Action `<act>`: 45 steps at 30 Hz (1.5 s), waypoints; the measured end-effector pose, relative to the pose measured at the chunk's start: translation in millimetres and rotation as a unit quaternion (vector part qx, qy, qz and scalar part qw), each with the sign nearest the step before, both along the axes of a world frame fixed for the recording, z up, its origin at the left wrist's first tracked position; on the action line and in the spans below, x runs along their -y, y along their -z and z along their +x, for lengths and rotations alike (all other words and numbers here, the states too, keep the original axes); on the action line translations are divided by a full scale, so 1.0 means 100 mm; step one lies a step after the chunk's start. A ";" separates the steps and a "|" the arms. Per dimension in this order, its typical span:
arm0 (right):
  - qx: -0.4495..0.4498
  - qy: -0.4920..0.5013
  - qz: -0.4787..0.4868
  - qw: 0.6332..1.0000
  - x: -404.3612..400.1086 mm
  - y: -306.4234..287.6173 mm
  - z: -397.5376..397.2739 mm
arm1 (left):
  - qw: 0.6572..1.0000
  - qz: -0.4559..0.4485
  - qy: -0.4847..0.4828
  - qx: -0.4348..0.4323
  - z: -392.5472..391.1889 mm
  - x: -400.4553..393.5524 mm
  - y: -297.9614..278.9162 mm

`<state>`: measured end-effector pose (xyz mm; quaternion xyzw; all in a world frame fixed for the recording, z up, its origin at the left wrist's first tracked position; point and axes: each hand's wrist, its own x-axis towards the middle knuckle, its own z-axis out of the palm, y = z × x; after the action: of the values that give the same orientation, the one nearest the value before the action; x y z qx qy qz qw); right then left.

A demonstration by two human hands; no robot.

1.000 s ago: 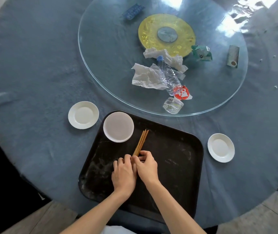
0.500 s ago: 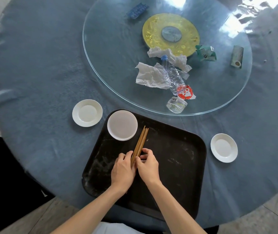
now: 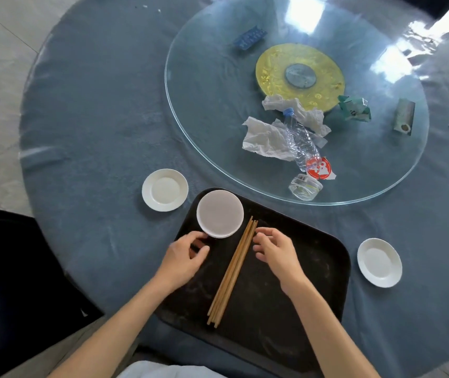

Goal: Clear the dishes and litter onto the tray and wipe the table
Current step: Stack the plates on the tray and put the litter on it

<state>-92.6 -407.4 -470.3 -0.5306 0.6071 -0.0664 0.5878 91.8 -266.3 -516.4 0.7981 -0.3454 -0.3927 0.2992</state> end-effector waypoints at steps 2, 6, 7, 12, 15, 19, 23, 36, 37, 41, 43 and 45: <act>0.014 0.005 -0.047 0.999 0.23 -0.18 0.17 | 0.995 -0.029 -0.096 -0.004 0.42 0.02 -0.10; 0.084 -0.009 -0.096 0.992 0.55 -0.43 0.86 | 0.968 -0.034 -0.249 0.015 1.20 0.11 -0.04; 0.091 -0.029 -0.097 0.991 0.60 -0.41 1.08 | 0.962 -0.027 -0.271 0.018 1.35 0.14 0.01; 0.007 -0.184 -0.070 0.980 0.63 -0.09 2.06 | 0.938 0.028 -0.333 -0.088 1.73 0.26 0.25; -0.083 -0.249 -0.078 0.962 0.62 0.09 2.34 | 0.926 0.023 -0.350 -0.139 1.82 0.30 0.35; -0.139 -0.255 -0.057 0.955 0.58 0.32 2.50 | 0.909 0.004 -0.370 -0.191 1.85 0.34 0.42; -0.154 -0.238 -0.046 0.958 0.55 0.47 2.56 | 0.905 0.008 -0.377 -0.196 1.87 0.35 0.46; 0.017 -0.066 -0.095 0.993 0.83 -0.16 1.86 | 0.925 -0.109 -0.282 -0.229 1.69 0.81 -0.30; 0.037 -0.047 -0.095 0.994 0.85 -0.23 1.68 | 0.929 -0.113 -0.265 -0.231 1.60 0.89 -0.39; 0.085 0.031 -0.081 0.993 0.93 -0.52 0.88 | 0.940 -0.122 -0.194 -0.253 1.05 1.21 -0.69; 0.087 0.068 -0.081 0.991 0.96 -0.60 0.42 | 0.947 -0.117 -0.153 -0.258 0.69 1.36 -0.79; 0.094 0.110 -0.080 0.986 1.01 -0.65 -0.03 | 0.951 -0.113 -0.120 -0.260 0.30 1.55 -0.84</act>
<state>-95.7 -508.3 -405.5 -0.4971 0.5964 -0.2289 0.5872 121.9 -420.8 -432.6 0.6648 -0.1989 -0.5066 0.5118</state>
